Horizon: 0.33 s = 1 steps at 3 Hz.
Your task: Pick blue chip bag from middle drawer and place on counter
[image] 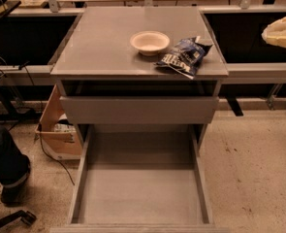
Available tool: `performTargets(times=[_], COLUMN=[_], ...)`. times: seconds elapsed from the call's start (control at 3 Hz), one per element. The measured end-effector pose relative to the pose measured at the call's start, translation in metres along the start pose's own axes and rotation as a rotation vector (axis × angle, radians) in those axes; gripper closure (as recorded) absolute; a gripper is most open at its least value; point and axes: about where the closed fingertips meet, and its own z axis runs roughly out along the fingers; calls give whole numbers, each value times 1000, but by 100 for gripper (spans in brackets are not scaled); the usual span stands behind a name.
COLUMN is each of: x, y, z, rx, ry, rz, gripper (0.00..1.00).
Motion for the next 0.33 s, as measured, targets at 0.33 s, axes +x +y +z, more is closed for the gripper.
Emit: performTargets(times=[0.33], x=[3], y=[3], z=[-5], rx=[-1], ry=[7], rz=[6], gripper=[82])
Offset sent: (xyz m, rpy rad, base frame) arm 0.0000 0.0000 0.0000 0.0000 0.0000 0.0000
